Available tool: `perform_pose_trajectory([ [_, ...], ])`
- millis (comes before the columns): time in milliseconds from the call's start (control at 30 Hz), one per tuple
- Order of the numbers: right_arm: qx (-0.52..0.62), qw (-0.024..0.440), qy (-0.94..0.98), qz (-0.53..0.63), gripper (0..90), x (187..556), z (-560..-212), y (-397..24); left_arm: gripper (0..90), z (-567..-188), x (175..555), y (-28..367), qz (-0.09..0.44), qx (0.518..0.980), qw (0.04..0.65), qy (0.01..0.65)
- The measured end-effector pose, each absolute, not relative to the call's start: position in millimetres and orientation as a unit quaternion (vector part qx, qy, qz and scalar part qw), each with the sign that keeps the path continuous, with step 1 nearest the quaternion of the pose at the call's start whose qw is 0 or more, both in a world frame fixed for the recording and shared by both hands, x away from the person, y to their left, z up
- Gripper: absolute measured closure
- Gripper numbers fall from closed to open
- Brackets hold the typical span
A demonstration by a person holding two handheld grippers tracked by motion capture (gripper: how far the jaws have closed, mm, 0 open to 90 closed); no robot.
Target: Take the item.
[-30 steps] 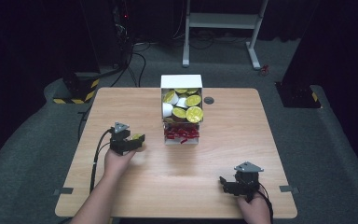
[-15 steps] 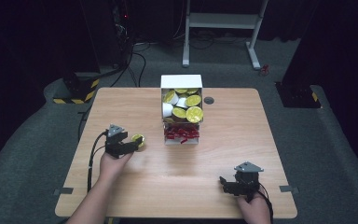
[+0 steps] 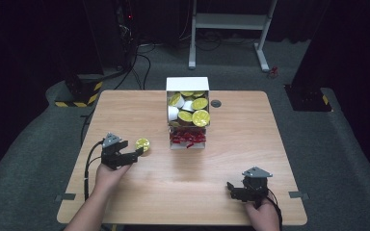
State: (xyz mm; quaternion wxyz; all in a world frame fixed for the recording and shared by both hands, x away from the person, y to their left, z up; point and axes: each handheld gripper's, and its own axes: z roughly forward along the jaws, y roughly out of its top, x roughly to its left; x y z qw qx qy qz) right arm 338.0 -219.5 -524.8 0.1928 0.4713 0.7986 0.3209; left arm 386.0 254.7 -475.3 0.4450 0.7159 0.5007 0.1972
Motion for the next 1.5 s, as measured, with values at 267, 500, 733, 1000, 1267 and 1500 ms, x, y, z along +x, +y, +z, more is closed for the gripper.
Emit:
perform_pose_trajectory([
  [267,0.471,0.193,0.799,0.321,7.9,338.0,-524.8,-219.5,17.9,-477.3,366.8,263.8,0.199,0.722,0.443,0.493],
  [500,0.471,0.193,0.799,0.321,7.9,338.0,-524.8,-219.5,15.9,-481.6,351.4,276.1,0.193,0.727,0.437,0.492],
  [733,0.471,0.193,0.799,0.321,7.9,338.0,-524.8,-219.5,14.5,-491.1,332.5,287.3,0.193,0.740,0.414,0.493],
  [1000,0.473,0.192,0.798,0.321,7.9,337.6,-524.7,-219.2,11.8,-528.2,312.5,288.6,0.212,0.782,0.330,0.485],
  [1267,0.470,0.193,0.799,0.321,8.0,337.3,-524.8,-219.8,14.0,-529.6,308.6,288.8,0.218,0.775,0.333,0.491],
  [1500,0.470,0.192,0.799,0.323,8.2,337.4,-524.8,-220.3,11.7,-529.8,309.8,291.0,0.217,0.771,0.332,0.499],
])
